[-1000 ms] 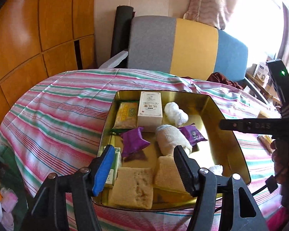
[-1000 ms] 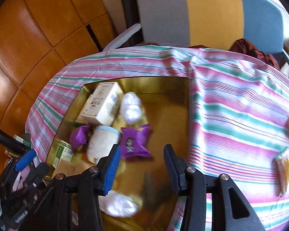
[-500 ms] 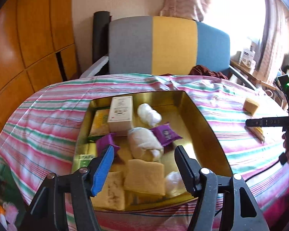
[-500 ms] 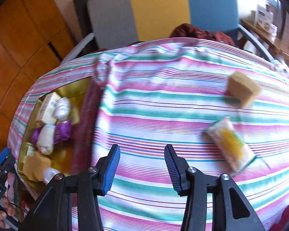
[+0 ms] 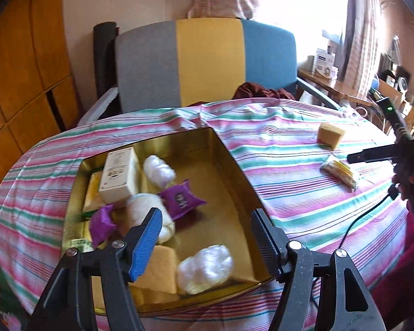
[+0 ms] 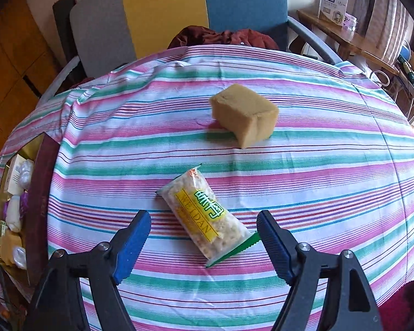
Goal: Organize objects
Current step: 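Move the right tool back to the cloth and grasp the yellow WEIDAN packet, then grasp the yellow sponge cake with the left tool while the right tool holds the WEIDAN packet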
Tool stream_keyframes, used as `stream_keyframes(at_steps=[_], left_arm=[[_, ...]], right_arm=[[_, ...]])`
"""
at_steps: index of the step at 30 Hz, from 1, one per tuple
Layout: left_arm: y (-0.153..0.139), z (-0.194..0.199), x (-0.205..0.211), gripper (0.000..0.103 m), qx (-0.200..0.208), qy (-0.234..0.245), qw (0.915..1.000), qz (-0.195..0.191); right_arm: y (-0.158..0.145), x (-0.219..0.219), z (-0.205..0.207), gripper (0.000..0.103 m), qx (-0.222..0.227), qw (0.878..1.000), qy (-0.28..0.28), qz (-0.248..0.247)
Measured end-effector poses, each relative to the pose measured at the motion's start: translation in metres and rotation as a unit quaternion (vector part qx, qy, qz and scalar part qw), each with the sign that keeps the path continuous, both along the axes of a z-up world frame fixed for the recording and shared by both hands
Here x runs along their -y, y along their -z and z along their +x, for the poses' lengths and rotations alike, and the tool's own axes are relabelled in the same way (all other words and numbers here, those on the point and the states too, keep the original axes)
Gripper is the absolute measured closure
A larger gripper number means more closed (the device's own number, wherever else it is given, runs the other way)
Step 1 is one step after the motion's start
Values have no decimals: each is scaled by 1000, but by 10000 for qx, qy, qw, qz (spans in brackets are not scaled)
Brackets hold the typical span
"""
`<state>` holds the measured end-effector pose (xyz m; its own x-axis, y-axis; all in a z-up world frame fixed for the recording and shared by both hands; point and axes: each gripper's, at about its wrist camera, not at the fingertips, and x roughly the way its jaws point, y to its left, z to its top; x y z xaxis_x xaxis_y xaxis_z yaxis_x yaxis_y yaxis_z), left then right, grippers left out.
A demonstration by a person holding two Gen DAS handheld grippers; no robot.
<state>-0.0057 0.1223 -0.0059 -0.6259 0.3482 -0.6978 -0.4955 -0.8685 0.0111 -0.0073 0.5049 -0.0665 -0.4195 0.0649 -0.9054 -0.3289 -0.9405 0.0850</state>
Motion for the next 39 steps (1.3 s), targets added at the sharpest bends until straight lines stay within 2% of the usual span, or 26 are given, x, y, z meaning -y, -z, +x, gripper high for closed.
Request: stream_keyframes(at_steps=[8, 9, 10, 13, 15, 20, 24, 30, 33, 39], left_arm=[[-4, -2, -36, 35, 70, 343, 9994, -22], [-5, -3, -41, 35, 80, 386, 9992, -20], [-5, -4, -48, 35, 100, 443, 9990, -12], [-8, -9, -67, 35, 157, 597, 9981, 17], [-10, -12, -81, 35, 193, 713, 9973, 50], [-13, -26, -123, 35, 621, 974, 9929, 291], [-11, -39, -162, 35, 1001, 1156, 9873, 421], [0, -58, -228, 35, 1403, 1349, 9801, 381], [8, -69, -261, 35, 1725, 1407, 9738, 460], [16, -91, -321, 31, 2060, 1414, 9661, 648]], right_arm=[[34, 8, -23, 24, 493, 9967, -535, 349], [38, 9, -23, 45, 517, 9963, -604, 332], [41, 11, -22, 54, 557, 9957, -634, 369], [39, 12, -14, 62, 574, 9954, -600, 480], [37, 4, -6, 66, 540, 9966, -315, 537], [26, -43, 8, 66, 442, 9942, 889, 412], [22, -67, 19, 66, 405, 9872, 1504, 340], [25, -82, 25, 66, 486, 9826, 1781, 206], [32, -83, 26, 66, 642, 9819, 1780, 88], [32, -89, 31, 66, 589, 9801, 1893, -65]])
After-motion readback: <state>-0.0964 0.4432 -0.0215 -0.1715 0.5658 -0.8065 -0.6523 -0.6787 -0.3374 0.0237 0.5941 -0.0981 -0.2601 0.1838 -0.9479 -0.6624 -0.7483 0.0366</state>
